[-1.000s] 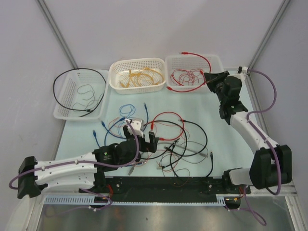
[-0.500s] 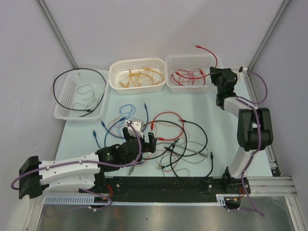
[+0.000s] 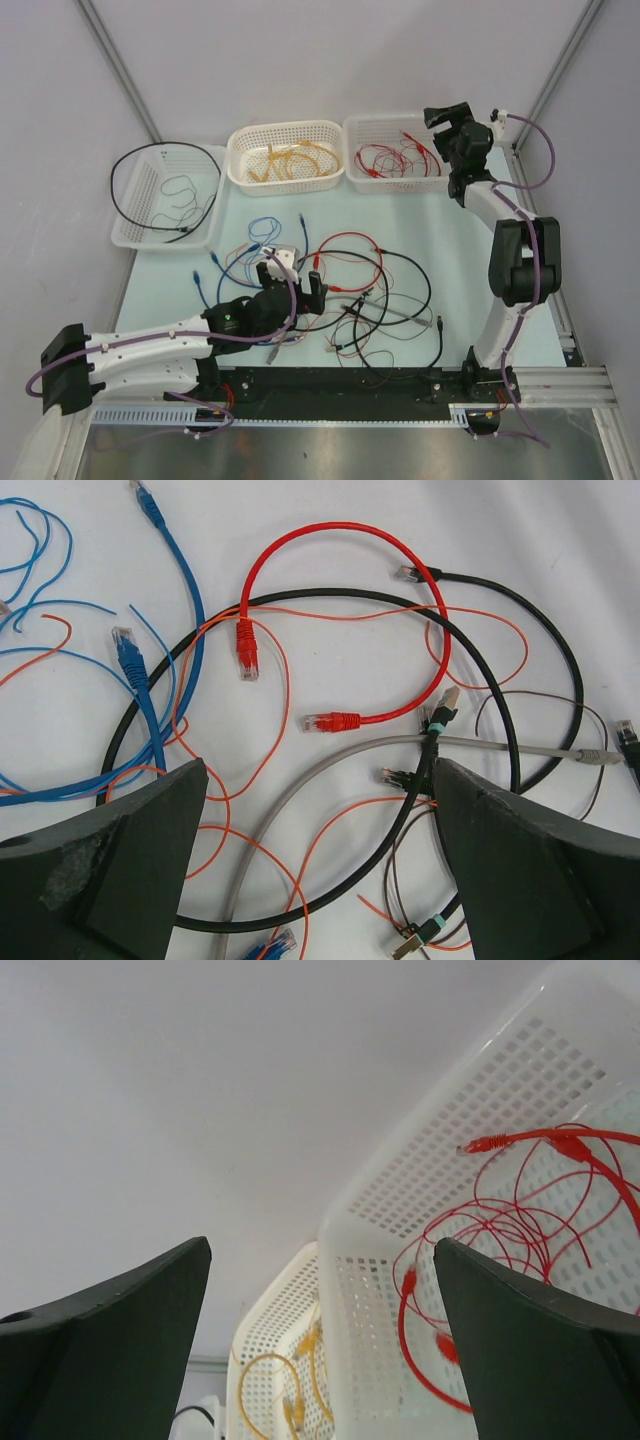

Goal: Untangle the cables

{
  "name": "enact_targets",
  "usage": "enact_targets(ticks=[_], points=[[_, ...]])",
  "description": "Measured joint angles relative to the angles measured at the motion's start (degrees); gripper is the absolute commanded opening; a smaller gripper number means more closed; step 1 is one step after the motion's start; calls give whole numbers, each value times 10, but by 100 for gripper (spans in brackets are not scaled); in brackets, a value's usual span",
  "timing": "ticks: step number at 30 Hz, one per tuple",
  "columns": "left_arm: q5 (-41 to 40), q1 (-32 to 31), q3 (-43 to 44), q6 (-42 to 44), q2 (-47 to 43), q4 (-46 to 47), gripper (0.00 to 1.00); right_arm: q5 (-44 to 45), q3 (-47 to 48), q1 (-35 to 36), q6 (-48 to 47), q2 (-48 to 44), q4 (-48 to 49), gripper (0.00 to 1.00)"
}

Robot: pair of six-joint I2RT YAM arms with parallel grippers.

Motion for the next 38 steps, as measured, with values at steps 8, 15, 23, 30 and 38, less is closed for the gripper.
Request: enact_targets(ticks=[8,15,23,30,38], points=[[4,3,14,-8,-7,-30,99,13,-22,64,-126,-191,-153,100],[30,47,105,13,-47,-78,100,71,-73,274,-260,-411,-282,100],[56,148,175,28,-84,-154,100,128,-207,334,-288,-494,-451,96],[127,242,176,32,-78,-202,100,185,-313,446,-287,-596,-542,96],[172,243,172,11,-26,-229,100,247,-352,522,-273,-650,-564,96]])
